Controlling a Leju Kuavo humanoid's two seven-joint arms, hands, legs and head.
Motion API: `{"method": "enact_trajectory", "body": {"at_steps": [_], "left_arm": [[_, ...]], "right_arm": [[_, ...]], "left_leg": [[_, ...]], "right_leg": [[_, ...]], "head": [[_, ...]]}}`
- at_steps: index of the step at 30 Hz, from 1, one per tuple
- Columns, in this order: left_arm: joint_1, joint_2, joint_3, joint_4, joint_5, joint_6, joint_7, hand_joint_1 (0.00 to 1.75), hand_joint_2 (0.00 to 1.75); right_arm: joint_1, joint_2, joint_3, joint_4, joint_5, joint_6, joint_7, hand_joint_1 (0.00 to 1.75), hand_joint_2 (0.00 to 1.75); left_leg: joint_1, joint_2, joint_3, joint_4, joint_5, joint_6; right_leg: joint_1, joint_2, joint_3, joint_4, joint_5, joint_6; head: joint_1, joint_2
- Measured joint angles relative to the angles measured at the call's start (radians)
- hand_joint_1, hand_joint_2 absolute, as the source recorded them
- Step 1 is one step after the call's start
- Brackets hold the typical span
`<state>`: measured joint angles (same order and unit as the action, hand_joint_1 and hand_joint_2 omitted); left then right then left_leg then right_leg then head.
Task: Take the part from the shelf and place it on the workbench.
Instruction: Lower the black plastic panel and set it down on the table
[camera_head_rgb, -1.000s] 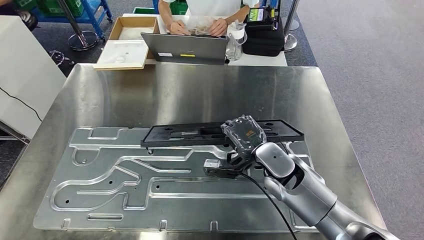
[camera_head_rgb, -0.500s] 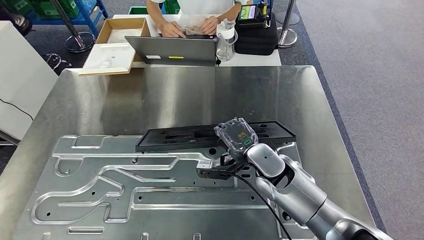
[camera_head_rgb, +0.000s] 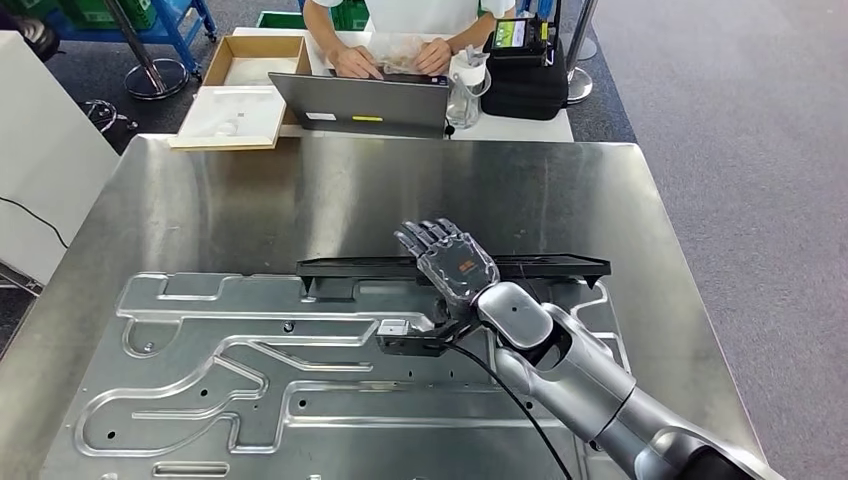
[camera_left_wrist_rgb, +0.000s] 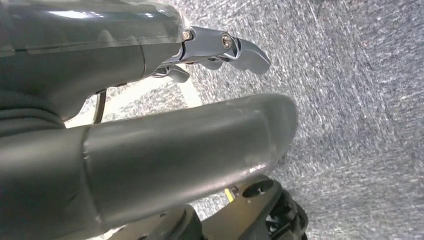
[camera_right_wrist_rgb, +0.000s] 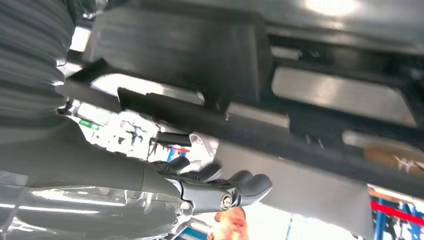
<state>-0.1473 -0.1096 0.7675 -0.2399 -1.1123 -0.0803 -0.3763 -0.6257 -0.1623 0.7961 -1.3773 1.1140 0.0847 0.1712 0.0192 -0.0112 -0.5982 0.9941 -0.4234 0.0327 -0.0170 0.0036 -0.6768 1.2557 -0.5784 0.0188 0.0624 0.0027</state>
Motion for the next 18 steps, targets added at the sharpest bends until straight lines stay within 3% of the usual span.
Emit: {"method": "enact_trajectory", "body": {"at_steps": [3,4,6,8,10,13,14,15,16,18], "left_arm": [[-0.002,0.0,0.0,0.0,0.018,-0.012,-0.003,0.0,0.0],[-0.003,0.0,0.0,0.0,0.021,-0.015,-0.004,0.0,0.0],[-0.004,0.0,0.0,0.0,0.023,-0.016,-0.004,0.0,0.0],[-0.004,0.0,0.0,0.0,0.025,-0.017,-0.004,0.0,0.0],[-0.005,0.0,0.0,0.0,0.027,-0.019,-0.005,0.0,0.0],[-0.006,0.0,0.0,0.0,0.036,-0.023,-0.006,0.0,0.0],[-0.006,0.0,0.0,0.0,0.039,-0.024,-0.006,0.0,0.0],[-0.006,0.0,0.0,0.0,0.041,-0.025,-0.006,0.0,0.0],[-0.007,0.001,0.0,0.0,0.043,-0.026,-0.006,0.0,0.0],[-0.01,0.001,0.0,0.0,0.044,-0.027,-0.005,0.0,0.0]], "right_arm": [[-0.013,0.0,0.003,0.003,-0.003,0.0,0.0,0.0,1.75],[-0.018,0.0,0.003,0.004,-0.004,0.0,0.001,0.0,1.75],[-0.022,0.001,0.006,0.005,-0.006,0.0,0.001,0.0,1.75],[-0.024,0.002,0.008,0.005,-0.007,0.0,0.001,0.0,1.75],[-0.027,0.003,0.01,0.006,-0.008,0.0,0.002,0.0,1.75],[-0.028,0.004,0.011,0.007,-0.009,0.0,0.002,0.0,1.75],[-0.027,0.004,0.012,0.008,-0.009,0.0,0.002,0.0,1.75],[-0.026,0.004,0.012,0.008,-0.009,0.0,0.002,0.0,1.75],[-0.026,0.004,0.013,0.008,-0.009,0.0,0.002,0.0,1.75],[-0.027,0.004,0.014,0.008,-0.009,0.0,0.002,0.0,1.75]], "left_leg": [[-0.001,0.0,-0.003,0.024,-0.011,-0.01],[-0.002,0.0,-0.008,0.03,-0.012,-0.015],[-0.004,0.001,-0.017,0.035,-0.007,-0.026],[-0.003,0.002,-0.027,0.039,-0.008,-0.037],[-0.003,0.004,-0.045,0.082,-0.051,-0.047],[-0.001,0.006,-0.096,0.253,-0.166,-0.057],[0.0,0.006,-0.1,0.29,-0.184,-0.058],[0.0,0.006,-0.087,0.292,-0.184,-0.058],[0.0,0.006,-0.053,0.254,-0.168,-0.056],[-0.001,0.005,0.044,0.112,-0.128,-0.048]], "right_leg": [[0.0,0.0,0.058,-0.153,0.103,-0.004],[0.002,0.0,0.07,-0.186,0.116,-0.008],[0.009,0.002,0.068,-0.196,0.116,-0.016],[0.005,0.0,0.065,-0.207,0.119,-0.026],[-0.001,-0.003,0.059,-0.22,0.132,-0.039],[0.001,-0.006,0.037,-0.221,0.153,-0.048],[0.003,-0.007,0.026,-0.22,0.162,-0.048],[0.004,-0.007,0.015,-0.219,0.17,-0.047],[0.004,-0.007,0.005,-0.217,0.178,-0.045],[0.005,-0.006,-0.01,-0.216,0.194,-0.038]], "head": [[0.0,0.0],[0.0,0.0],[0.0,0.0],[-0.001,0.0],[-0.001,0.0],[-0.001,0.0],[-0.001,0.0],[-0.001,0.0],[-0.001,0.0],[-0.001,0.0]]}}
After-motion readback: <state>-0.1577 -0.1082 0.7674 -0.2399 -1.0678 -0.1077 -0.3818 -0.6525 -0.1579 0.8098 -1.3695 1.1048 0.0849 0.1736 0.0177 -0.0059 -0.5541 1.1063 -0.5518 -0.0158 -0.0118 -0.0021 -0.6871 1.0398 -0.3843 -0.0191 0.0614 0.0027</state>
